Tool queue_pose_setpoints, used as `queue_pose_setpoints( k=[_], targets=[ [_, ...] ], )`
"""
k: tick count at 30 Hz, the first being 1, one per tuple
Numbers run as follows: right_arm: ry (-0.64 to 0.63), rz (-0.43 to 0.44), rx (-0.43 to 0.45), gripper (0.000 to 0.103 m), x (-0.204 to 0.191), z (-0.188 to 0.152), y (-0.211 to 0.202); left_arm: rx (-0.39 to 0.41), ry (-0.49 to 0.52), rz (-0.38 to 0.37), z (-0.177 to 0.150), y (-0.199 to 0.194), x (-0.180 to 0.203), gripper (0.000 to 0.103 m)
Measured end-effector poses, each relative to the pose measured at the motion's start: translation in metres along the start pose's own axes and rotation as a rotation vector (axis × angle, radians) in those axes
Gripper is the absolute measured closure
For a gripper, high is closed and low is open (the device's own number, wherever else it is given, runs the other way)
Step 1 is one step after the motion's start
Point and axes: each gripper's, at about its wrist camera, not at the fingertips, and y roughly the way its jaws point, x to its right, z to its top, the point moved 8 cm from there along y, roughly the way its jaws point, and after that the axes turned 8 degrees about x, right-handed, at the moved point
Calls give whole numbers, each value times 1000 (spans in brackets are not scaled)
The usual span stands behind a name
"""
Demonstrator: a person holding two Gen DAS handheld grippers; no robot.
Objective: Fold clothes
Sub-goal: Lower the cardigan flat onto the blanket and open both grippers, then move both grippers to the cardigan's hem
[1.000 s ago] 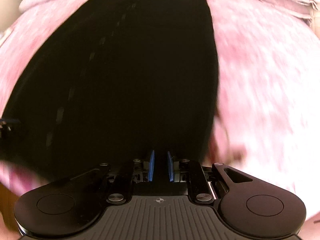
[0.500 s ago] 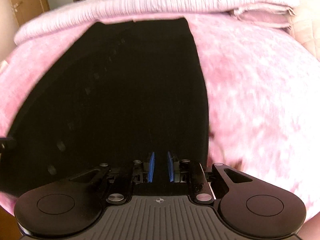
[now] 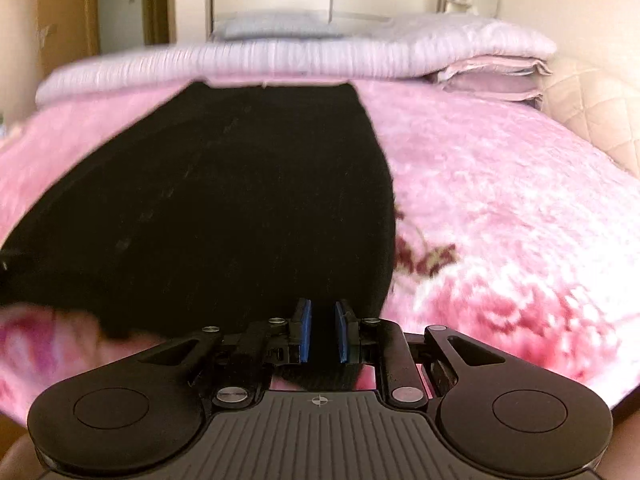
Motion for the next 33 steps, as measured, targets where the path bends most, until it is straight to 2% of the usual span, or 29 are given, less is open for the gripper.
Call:
queue_pose_setpoints(
  k=[3, 6, 14, 17, 21, 24, 28, 33],
  targets=[
    [-1, -14, -41, 86, -6, 1, -20, -13, -20, 10, 3, -19, 13, 95],
    [96, -4, -54, 86, -15, 22, -20, 0, -33, 37, 8, -48, 15, 93],
    [116, 1, 77, 84, -9, 43, -79, 96, 7, 73, 23, -110, 35, 76],
    [116, -6, 108, 83, -27, 47, -107, 129, 22, 72, 25, -133, 43, 74],
    [115, -18, 139, 81, 7, 46, -124, 157, 34, 74, 26, -156, 49, 74],
    [117, -24, 155, 80, 5, 57, -151, 168, 33, 83, 24, -168, 51, 73],
    [123, -22, 147, 77, 1, 56, -152, 162, 17, 100, 22, -178, 50, 71],
    [150, 24, 114, 72, -18, 58, -153, 136, -9, 111, 15, -179, 45, 69]
  ],
)
